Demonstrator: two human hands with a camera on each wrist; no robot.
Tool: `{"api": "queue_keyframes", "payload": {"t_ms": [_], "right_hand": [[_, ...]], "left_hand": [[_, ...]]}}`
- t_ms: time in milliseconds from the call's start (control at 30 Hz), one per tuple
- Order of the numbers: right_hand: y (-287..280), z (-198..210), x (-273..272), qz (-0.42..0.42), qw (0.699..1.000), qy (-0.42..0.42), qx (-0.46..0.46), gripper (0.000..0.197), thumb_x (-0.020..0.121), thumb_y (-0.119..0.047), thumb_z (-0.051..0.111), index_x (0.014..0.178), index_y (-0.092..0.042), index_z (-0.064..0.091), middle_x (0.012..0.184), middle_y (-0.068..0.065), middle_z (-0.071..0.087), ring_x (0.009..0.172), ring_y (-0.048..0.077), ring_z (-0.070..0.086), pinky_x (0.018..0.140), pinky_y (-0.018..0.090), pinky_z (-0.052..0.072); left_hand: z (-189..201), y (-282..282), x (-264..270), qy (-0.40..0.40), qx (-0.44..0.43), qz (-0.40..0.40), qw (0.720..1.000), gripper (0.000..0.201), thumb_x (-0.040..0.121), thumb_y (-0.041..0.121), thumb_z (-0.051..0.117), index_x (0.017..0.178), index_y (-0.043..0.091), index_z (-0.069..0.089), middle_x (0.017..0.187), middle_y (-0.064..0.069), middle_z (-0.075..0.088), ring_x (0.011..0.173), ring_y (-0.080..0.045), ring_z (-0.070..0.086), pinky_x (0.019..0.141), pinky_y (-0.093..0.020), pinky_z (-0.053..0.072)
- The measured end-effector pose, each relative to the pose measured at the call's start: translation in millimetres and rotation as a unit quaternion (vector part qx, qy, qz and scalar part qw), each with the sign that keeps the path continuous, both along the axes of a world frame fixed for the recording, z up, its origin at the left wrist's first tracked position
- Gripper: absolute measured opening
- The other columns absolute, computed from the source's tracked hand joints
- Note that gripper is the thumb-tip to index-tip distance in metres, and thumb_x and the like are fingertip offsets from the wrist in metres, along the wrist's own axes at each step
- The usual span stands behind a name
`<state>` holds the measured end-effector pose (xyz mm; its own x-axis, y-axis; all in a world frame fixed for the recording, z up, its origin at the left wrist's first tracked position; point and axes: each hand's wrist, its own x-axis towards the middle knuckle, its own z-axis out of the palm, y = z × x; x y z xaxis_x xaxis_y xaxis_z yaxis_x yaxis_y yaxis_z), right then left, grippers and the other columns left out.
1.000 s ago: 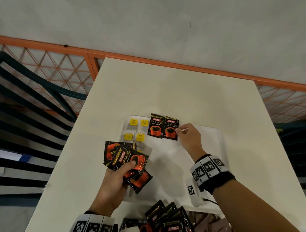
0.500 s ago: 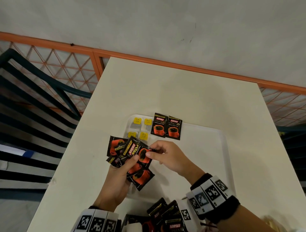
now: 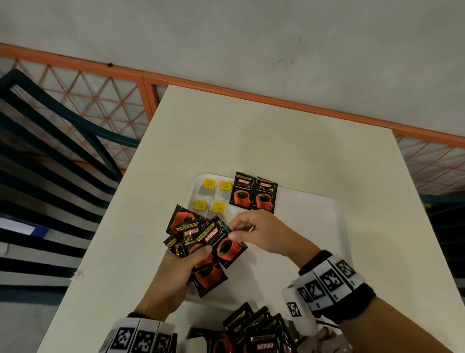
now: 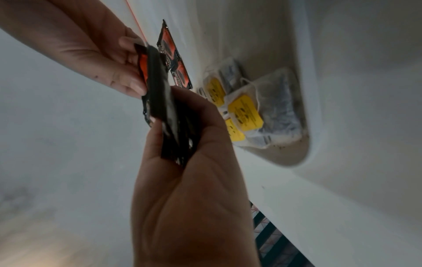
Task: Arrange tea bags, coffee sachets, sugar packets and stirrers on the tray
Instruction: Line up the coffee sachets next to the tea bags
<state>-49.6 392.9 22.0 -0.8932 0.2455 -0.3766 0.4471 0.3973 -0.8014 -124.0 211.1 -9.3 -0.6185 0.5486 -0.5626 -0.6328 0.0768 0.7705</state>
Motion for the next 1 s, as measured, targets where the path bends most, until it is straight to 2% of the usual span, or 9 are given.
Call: {"api": "queue_keyframes", "payload": {"t_ms": [67,133,200,367,467,600,767,900,1000], "right_hand": [[5.0,-1.1,-3.7,-0.032,0.999,0.001,-0.032,0.009,0.084,-0.015,0.066,0.092,-0.012,0.066,0.077,-0.006,0.063,0.062,-0.004,0.056,0.058,0.007,0.041],[12.0,-4.6,-7.5,-0.129,0.988,0.021,-0.086,0.006,0.085,-0.008,0.063,0.087,-0.013,0.061,0.072,-0.001,0.062,0.055,-0.003,0.055,0.053,0.011,0.043],[19.9,-12.1,-10.9,-0.25,0.961,0.038,-0.117,0.011,0.084,-0.004,0.064,0.087,-0.012,0.057,0.072,0.002,0.06,0.056,0.005,0.056,0.051,0.013,0.046],[28.2,-34.7,-19.5,-0.385,0.917,0.035,-0.099,0.028,0.08,-0.002,0.068,0.097,-0.008,0.046,0.083,0.008,0.058,0.061,0.018,0.057,0.053,0.023,0.048],[28.5,-44.2,-23.6,-0.4,0.913,0.036,-0.068,0.032,0.078,-0.002,0.07,0.093,-0.01,0.043,0.082,0.01,0.06,0.067,0.024,0.059,0.058,0.028,0.051],[28.8,-50.1,-25.3,-0.393,0.919,0.035,-0.002,0.038,0.075,-0.005,0.073,0.095,-0.013,0.042,0.086,0.018,0.064,0.077,0.029,0.064,0.072,0.036,0.055],[29.6,-52.1,-24.9,-0.381,0.923,0.046,0.039,0.038,0.077,-0.006,0.072,0.097,-0.013,0.04,0.078,0.012,0.061,0.07,0.022,0.059,0.058,0.019,0.045],[22.2,-42.5,-22.1,-0.367,0.926,0.048,0.069,0.031,0.082,-0.012,0.068,0.098,-0.013,0.041,0.077,0.004,0.058,0.063,0.005,0.052,0.049,0.003,0.04],[3.8,-28.0,-17.6,-0.309,0.948,0.057,0.05,0.018,0.088,-0.023,0.061,0.096,-0.012,0.051,0.072,-0.008,0.055,0.062,-0.002,0.054,0.055,0.005,0.041]], "left_hand": [[-0.4,-0.6,-1.1,-0.009,0.017,-0.001,1.0,0.029,0.078,0.001,0.064,0.106,0.01,0.064,0.098,-0.012,0.072,0.088,-0.024,0.07,0.067,-0.032,0.056],[0.6,-2.7,-2.8,-0.017,0.054,-0.007,0.998,0.031,0.067,0.01,0.072,0.097,0.007,0.067,0.089,-0.013,0.073,0.079,-0.021,0.071,0.063,-0.027,0.057],[0.4,-4.8,-4.7,-0.019,0.079,-0.018,0.997,0.051,0.052,0.023,0.082,0.097,0.002,0.067,0.09,-0.018,0.071,0.079,-0.025,0.071,0.065,-0.027,0.057],[-2.7,-5.9,-5.9,-0.019,0.064,-0.009,0.998,0.039,0.068,0.011,0.067,0.106,0.0,0.063,0.099,-0.023,0.069,0.082,-0.026,0.07,0.069,-0.031,0.058],[-3.6,-7.2,-4.4,-0.014,0.041,-0.011,0.999,0.03,0.078,0.006,0.061,0.107,0.002,0.064,0.098,-0.019,0.071,0.091,-0.03,0.069,0.077,-0.035,0.057],[-6.3,-8.2,-3.2,-0.023,0.023,-0.004,0.999,0.03,0.077,0.008,0.063,0.107,0.003,0.065,0.104,-0.021,0.069,0.102,-0.035,0.064,0.087,-0.045,0.051],[-4.9,-5.6,0.2,-0.036,0.031,-0.002,0.999,0.028,0.077,0.005,0.062,0.105,0.003,0.066,0.1,-0.02,0.07,0.098,-0.033,0.065,0.084,-0.039,0.052],[-3.4,-3.3,1.3,-0.035,0.036,-0.007,0.999,0.033,0.075,0.007,0.063,0.108,0.001,0.064,0.097,-0.018,0.07,0.096,-0.031,0.066,0.083,-0.039,0.052],[-4.4,-1.0,0.1,-0.034,0.036,-0.003,0.999,0.04,0.07,0.012,0.066,0.109,0.0,0.063,0.099,-0.018,0.07,0.096,-0.031,0.067,0.076,-0.035,0.056]]}}
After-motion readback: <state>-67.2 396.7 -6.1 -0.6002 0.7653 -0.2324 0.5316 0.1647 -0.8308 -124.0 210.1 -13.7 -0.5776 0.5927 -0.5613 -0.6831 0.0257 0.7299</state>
